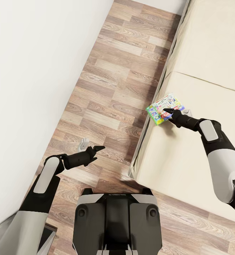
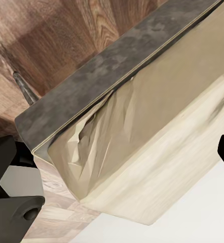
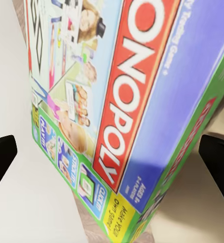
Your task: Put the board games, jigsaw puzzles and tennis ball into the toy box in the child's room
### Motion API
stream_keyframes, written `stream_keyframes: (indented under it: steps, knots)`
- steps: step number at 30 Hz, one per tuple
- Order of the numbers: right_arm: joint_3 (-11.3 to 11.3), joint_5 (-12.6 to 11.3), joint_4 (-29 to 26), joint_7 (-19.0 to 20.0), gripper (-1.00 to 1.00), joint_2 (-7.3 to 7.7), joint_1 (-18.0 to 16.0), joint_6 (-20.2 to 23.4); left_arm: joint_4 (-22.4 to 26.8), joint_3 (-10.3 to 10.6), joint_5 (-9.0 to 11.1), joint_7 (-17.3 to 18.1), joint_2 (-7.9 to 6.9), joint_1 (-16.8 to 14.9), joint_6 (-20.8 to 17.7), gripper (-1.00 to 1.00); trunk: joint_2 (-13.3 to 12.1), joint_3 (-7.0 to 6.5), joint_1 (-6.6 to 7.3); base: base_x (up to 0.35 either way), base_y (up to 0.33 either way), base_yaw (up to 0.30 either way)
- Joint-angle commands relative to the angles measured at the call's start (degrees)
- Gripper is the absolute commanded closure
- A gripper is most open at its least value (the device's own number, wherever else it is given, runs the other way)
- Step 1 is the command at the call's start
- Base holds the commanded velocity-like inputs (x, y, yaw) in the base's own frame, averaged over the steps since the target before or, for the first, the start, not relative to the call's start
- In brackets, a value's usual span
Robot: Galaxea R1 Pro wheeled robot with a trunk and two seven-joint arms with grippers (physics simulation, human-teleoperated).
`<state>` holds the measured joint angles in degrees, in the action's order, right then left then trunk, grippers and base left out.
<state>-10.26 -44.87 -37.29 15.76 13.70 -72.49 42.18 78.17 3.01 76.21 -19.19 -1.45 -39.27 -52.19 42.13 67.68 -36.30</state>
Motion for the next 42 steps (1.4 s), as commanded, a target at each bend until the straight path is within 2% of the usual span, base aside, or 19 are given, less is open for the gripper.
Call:
stream_keyframes:
  steps: [1,15,21,23,26,30,31,33,34,36,37,42]
  knots:
    - [-0.2,0.9,0.0,0.1,-1.0,-0.01,0.0,0.2,0.1,0.1,0.6,-0.6,-0.04,0.0,0.0,-1.0,0.0,0.03,-0.02,0.0,0.0,0.003]
    - [-0.3,0.9,0.0,0.1,-1.0,0.36,0.0,0.3,0.1,0.1,0.6,-0.6,-0.04,0.0,0.0,-1.0,0.0,0.03,-0.02,0.0,0.0,0.001]
    - [-0.7,0.9,0.0,0.1,-1.0,1.29,0.0,0.4,0.1,0.1,0.6,-0.6,-0.04,0.0,0.0,-1.0,0.0,0.03,-0.02,0.0,0.0,0.0]
    - [-0.7,0.8,0.0,0.1,-1.0,2.54,0.3,0.4,0.0,0.1,0.6,-0.6,-0.04,0.0,0.0,-1.0,0.0,0.03,-0.02,0.0,0.0,0.0]
    - [-0.7,0.7,0.0,0.1,-1.0,3.32,0.6,0.4,0.0,0.1,0.6,-0.6,-0.04,0.0,0.0,-1.0,0.0,0.03,-0.02,0.0,0.0,0.0]
    - [-0.8,0.5,-1.3,0.1,-1.0,6.34,2.3,0.5,-0.4,0.0,0.6,-0.5,-0.07,0.0,0.1,-1.0,0.0,0.03,-0.02,0.0,0.0,0.0]
    - [-0.8,0.5,-1.3,0.1,-1.0,6.34,2.3,0.5,-0.4,0.0,0.6,-0.5,-0.07,0.0,0.1,-1.0,0.0,0.03,-0.02,0.0,0.0,0.0]
    - [-0.9,0.5,-2.9,0.1,-1.0,7.55,3.6,0.8,-0.6,0.1,0.6,-0.4,-0.06,0.0,0.2,-1.0,0.0,0.03,-0.02,0.0,0.0,0.0]
    - [-0.9,0.5,-2.9,0.1,-1.0,7.55,3.6,0.8,-0.6,0.1,0.6,-0.4,-0.06,0.0,0.2,-1.0,0.0,0.03,-0.02,0.0,0.0,0.0]
    - [-1.0,0.4,-5.4,0.2,-1.0,8.56,5.2,1.5,-0.8,0.1,0.6,-0.3,-0.07,0.0,0.2,-1.0,0.0,0.03,-0.02,0.0,0.0,0.0]
    - [-1.0,0.4,-5.4,0.2,-1.0,8.56,5.2,1.5,-0.8,0.1,0.6,-0.3,-0.07,0.0,0.2,-1.0,0.0,0.03,-0.02,0.0,0.0,0.0]
    - [-1.2,0.4,-12.6,0.1,-1.0,9.93,9.2,3.9,-2.4,0.0,0.6,0.1,-0.24,-0.1,0.2,-1.0,0.0,0.03,-0.02,0.0,0.0,0.0]
